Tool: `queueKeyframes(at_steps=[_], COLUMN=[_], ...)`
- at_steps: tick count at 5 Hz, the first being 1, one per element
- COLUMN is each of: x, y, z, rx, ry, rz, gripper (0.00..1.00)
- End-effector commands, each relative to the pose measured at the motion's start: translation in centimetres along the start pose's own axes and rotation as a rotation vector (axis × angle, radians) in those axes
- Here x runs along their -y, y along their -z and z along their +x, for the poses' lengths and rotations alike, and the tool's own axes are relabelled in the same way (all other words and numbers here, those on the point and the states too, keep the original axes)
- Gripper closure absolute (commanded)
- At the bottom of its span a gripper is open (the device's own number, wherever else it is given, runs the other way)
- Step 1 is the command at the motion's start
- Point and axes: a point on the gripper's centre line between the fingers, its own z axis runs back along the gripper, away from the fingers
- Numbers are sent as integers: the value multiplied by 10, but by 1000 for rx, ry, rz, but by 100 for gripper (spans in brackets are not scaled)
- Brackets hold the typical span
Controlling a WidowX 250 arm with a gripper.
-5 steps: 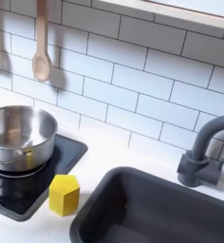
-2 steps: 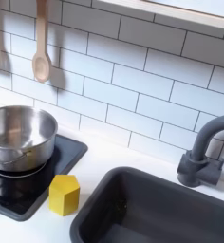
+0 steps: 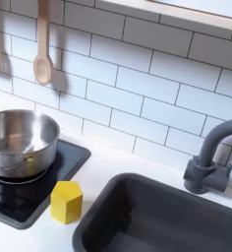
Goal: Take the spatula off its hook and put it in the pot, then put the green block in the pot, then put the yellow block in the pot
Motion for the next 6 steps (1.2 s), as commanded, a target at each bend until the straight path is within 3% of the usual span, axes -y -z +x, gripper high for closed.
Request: queueKeyframes(at_steps=[1,3,4,5,6], x=[-3,-3,0,1,3], y=[4,4,25,40,48], z=[16,15,38,60,71], rx=[-18,-26,77,181,275], ry=[31,32,51,94,146], rz=[-23,-25,-71,-89,-120], gripper=[0,0,0,0,0])
